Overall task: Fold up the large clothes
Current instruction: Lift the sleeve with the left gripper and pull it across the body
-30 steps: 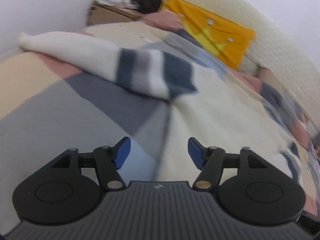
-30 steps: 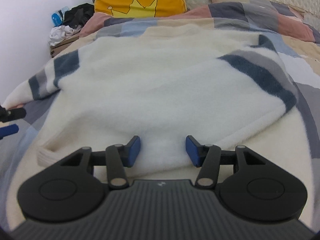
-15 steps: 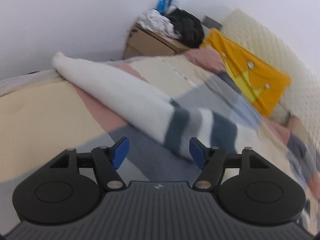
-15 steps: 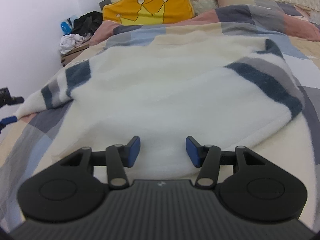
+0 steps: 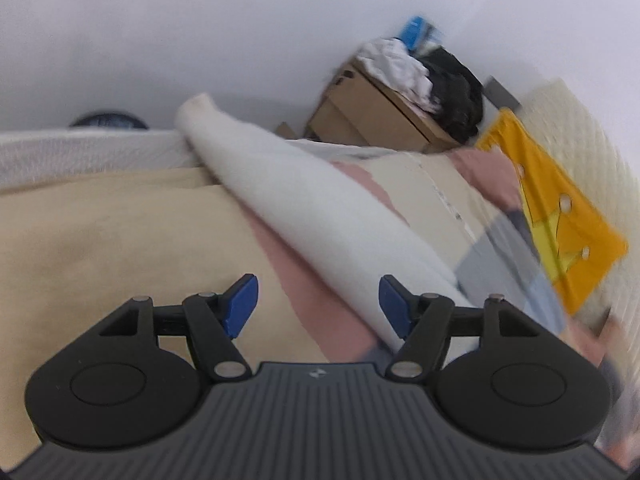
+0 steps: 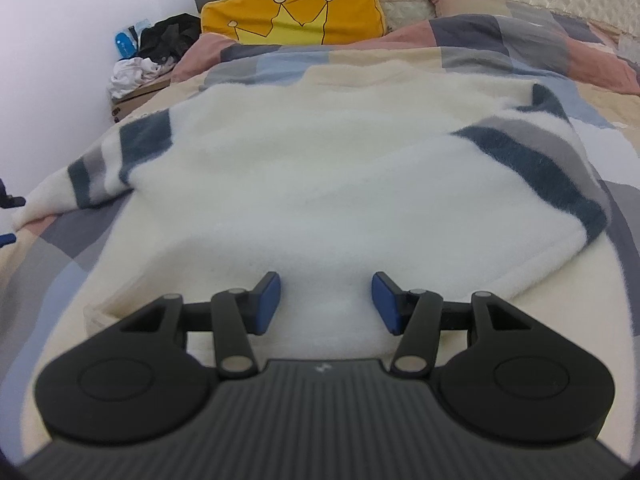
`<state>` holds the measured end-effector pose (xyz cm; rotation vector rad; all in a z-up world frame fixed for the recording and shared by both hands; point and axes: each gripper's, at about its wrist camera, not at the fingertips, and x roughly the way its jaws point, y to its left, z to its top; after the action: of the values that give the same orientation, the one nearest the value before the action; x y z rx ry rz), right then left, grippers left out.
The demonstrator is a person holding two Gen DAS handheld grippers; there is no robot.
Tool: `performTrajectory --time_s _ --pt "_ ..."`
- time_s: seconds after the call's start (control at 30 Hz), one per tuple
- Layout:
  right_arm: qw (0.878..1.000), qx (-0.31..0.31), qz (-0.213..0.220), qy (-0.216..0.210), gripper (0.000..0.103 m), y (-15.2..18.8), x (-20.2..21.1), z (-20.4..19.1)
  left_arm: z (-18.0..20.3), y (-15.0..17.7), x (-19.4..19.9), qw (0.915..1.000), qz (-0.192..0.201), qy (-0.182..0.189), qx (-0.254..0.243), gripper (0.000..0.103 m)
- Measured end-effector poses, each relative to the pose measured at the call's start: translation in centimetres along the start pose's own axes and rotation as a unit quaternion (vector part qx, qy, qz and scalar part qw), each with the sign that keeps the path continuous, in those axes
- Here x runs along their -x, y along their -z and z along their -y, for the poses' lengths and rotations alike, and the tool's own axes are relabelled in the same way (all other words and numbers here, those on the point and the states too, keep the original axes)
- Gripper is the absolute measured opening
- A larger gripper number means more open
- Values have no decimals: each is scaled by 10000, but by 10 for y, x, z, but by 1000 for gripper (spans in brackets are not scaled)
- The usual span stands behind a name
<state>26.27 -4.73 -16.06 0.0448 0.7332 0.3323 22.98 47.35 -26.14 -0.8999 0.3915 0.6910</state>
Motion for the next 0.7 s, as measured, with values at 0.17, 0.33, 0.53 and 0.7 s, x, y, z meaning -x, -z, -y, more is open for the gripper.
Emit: performTrajectory --time_s 0.17,0.33,0.53,0.7 --pt "9999 83 7 142 55 0 0 -4 -34 -26 -34 9972 8 303 681 72" --pt "9996 22 -28 287 55 -3 -4 -10 -49 -51 -61 9950 185 332 920 72" --pt "9990 -11 -75 448 55 -9 -11 -18 -71 -84 -100 9884 151 182 1502 72" --pt "9980 152 -85 614 56 -9 -18 -27 -74 -101 -121 9859 310 164 1634 70"
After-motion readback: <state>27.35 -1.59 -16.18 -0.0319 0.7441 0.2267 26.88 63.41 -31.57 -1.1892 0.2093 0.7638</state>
